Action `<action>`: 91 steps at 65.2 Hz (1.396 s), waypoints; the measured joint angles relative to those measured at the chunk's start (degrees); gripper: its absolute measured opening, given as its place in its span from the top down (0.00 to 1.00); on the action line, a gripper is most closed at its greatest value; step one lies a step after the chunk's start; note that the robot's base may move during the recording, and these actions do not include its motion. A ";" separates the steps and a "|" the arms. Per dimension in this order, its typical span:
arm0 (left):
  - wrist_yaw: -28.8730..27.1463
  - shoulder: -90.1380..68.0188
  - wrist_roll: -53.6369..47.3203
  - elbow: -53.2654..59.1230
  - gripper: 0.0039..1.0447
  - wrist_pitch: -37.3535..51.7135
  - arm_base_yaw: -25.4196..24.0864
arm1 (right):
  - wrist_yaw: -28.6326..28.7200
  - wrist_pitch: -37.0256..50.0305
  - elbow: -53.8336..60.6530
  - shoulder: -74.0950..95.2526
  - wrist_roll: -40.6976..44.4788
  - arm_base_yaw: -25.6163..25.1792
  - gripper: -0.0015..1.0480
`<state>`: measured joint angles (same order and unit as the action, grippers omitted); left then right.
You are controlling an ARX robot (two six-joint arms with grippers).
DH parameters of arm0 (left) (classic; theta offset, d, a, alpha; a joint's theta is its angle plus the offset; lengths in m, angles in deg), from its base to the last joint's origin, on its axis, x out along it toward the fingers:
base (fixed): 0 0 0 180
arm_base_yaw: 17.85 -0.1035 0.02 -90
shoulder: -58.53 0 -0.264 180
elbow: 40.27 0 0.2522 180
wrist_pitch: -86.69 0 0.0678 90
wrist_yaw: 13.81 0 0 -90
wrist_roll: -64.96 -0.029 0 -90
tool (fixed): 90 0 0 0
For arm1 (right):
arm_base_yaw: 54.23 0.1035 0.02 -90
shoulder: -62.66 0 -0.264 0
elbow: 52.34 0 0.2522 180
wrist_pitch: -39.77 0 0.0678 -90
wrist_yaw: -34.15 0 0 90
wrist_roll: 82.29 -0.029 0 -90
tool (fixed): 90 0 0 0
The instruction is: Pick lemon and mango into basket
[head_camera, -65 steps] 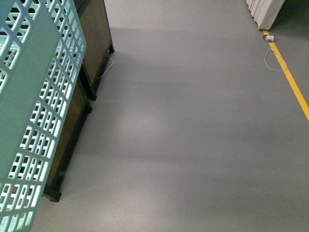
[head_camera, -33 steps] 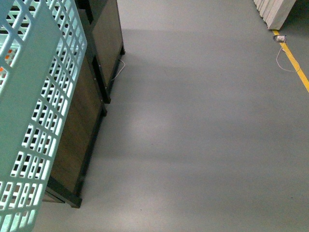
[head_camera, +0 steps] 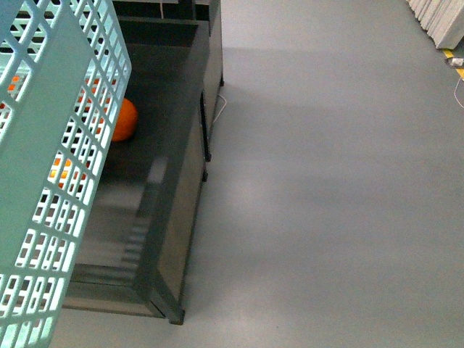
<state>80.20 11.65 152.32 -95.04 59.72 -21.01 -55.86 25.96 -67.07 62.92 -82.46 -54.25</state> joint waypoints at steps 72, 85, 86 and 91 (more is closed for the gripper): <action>0.04 -0.04 -0.02 -0.13 0.87 0.00 0.00 | -0.02 0.00 0.00 0.02 0.02 0.00 0.08; 0.04 -0.02 -0.07 -0.17 0.87 0.00 0.00 | -0.26 -0.02 0.00 -0.02 0.02 0.00 0.08; 0.04 -0.07 -0.07 -0.17 0.87 0.00 0.00 | -0.11 -0.02 0.00 -0.02 0.00 0.00 0.08; 0.24 -0.02 -0.04 -0.17 0.87 0.00 0.00 | -0.04 0.00 0.00 -0.04 0.02 0.00 0.08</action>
<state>80.44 11.63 152.27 -95.22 59.72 -21.01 -55.90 25.96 -67.07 62.87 -82.44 -54.25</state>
